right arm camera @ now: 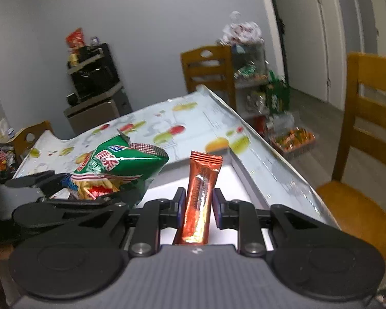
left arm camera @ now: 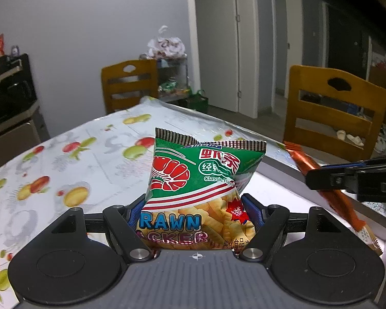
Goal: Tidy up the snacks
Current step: 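Carry the orange candy bar with the right gripper while the left gripper carries the green bag toward the box, then lower the candy bar into the box and open the right gripper while the left gripper releases the green bag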
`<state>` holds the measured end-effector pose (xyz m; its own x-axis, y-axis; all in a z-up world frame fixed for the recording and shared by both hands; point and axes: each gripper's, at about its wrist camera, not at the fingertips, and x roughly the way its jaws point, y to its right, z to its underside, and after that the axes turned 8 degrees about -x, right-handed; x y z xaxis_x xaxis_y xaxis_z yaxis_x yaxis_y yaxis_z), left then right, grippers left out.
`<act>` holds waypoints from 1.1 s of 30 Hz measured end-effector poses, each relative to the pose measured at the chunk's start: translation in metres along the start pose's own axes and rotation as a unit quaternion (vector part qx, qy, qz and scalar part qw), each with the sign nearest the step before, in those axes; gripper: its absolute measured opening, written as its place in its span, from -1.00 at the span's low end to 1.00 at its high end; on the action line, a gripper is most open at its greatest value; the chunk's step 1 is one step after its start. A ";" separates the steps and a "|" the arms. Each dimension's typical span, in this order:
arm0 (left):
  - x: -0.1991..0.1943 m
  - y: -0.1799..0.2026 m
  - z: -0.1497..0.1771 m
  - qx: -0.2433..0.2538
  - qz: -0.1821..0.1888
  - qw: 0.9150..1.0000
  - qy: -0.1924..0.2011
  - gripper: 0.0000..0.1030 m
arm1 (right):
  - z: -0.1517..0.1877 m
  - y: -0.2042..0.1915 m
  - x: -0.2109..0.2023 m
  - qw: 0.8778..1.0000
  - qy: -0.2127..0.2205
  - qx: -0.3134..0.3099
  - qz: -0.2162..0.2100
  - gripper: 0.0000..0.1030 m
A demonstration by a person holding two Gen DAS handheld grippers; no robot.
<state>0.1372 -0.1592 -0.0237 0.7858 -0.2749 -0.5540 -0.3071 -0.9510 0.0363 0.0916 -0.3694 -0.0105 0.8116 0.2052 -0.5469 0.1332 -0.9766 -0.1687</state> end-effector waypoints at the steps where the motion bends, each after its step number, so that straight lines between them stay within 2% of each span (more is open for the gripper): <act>1: 0.003 0.001 0.001 0.000 0.003 1.000 -0.002 0.46 | 0.001 0.003 0.005 1.000 -0.003 0.002 0.005 -0.59; 14: 0.033 0.015 0.012 0.019 0.000 1.000 -0.019 0.46 | 0.013 0.014 0.054 0.997 -0.056 0.009 0.058 -0.59; 33: 0.046 0.022 0.016 0.028 0.015 0.999 -0.028 0.46 | 0.021 0.023 0.055 0.996 -0.056 0.024 0.062 -0.59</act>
<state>0.1581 -0.1901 -0.0615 0.7448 -0.2942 -0.5990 -0.3615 -0.9324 0.0085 0.1271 -0.3792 -0.0619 0.7518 0.0923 -0.6529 0.0064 -0.9911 -0.1327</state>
